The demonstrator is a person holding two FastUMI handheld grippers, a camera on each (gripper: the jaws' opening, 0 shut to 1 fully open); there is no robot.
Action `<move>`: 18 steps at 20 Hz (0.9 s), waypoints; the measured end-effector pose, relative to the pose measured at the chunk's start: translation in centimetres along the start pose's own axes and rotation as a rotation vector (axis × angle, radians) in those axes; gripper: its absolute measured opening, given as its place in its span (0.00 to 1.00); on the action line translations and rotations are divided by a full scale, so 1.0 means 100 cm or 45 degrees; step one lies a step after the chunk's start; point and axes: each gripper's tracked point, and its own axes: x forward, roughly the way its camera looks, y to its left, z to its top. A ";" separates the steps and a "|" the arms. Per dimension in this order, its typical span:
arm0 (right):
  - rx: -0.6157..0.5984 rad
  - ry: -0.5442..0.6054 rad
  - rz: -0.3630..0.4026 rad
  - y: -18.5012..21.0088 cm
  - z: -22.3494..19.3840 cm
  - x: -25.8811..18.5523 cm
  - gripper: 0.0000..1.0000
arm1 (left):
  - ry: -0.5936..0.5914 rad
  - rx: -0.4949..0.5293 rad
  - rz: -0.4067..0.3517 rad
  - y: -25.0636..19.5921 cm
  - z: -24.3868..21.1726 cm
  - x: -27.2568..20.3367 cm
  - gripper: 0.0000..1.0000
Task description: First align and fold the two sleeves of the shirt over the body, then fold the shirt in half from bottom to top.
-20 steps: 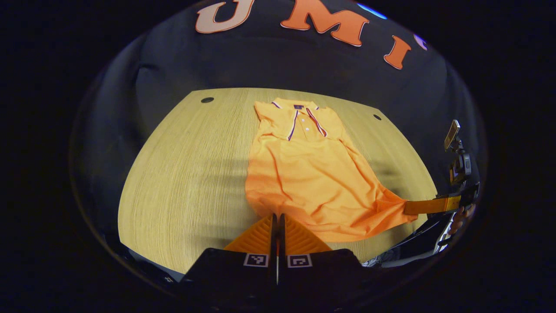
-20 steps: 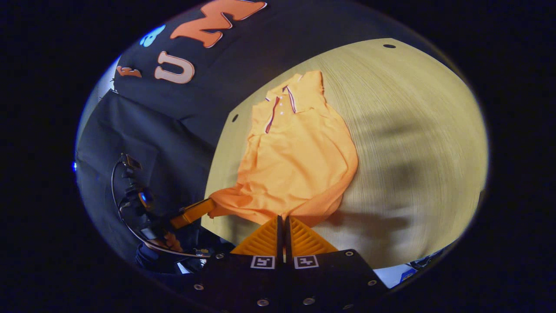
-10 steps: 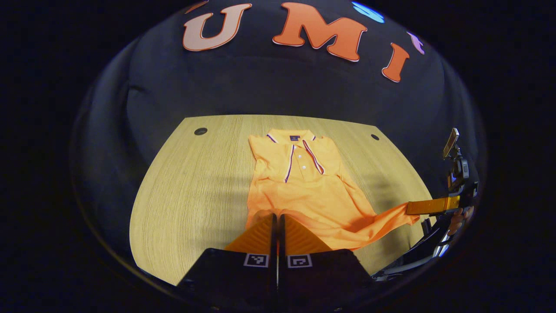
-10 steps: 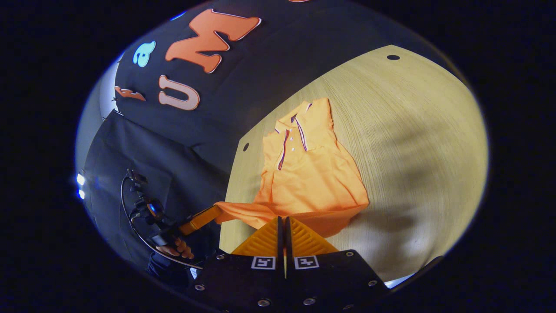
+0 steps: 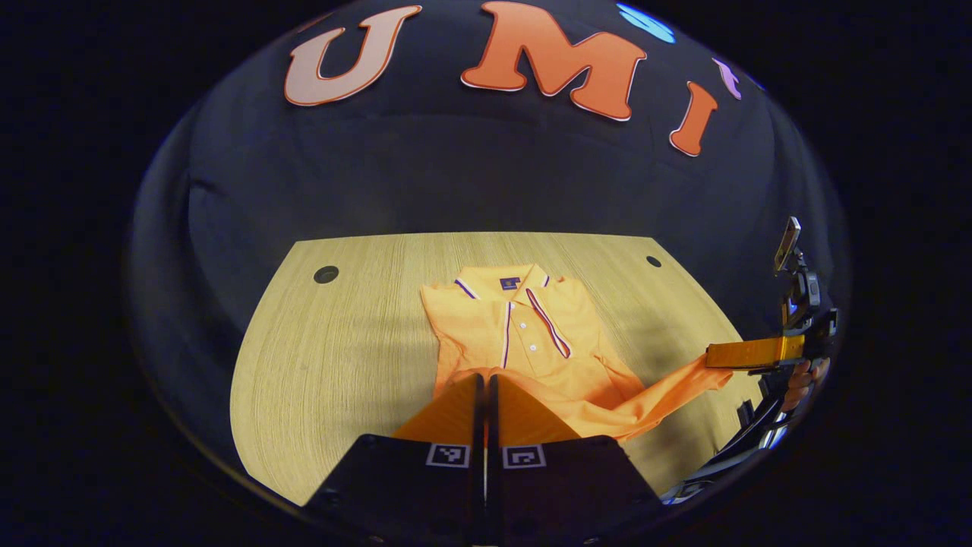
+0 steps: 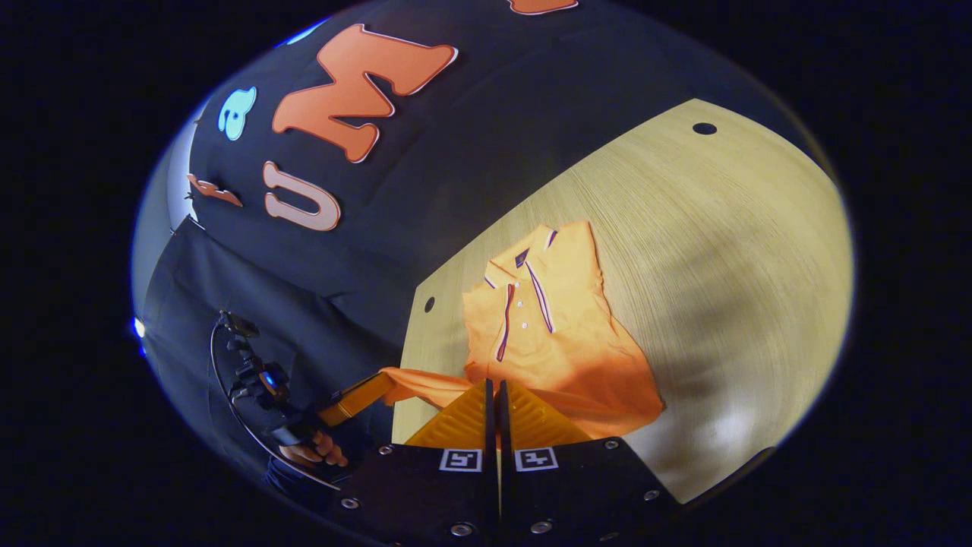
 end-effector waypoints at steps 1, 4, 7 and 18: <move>0.006 -0.010 0.003 0.001 0.008 0.004 0.01 | -0.007 -0.001 -0.003 0.002 0.007 0.003 0.01; 0.030 -0.045 0.005 0.003 0.029 0.011 0.02 | -0.037 0.011 -0.013 0.010 0.034 0.017 0.01; 0.037 -0.069 -0.008 0.010 0.057 0.031 0.01 | -0.068 0.010 -0.027 0.014 0.062 0.035 0.01; -0.090 0.126 -0.289 -0.041 0.058 0.094 0.02 | -0.007 0.015 -0.085 0.026 0.086 0.112 0.01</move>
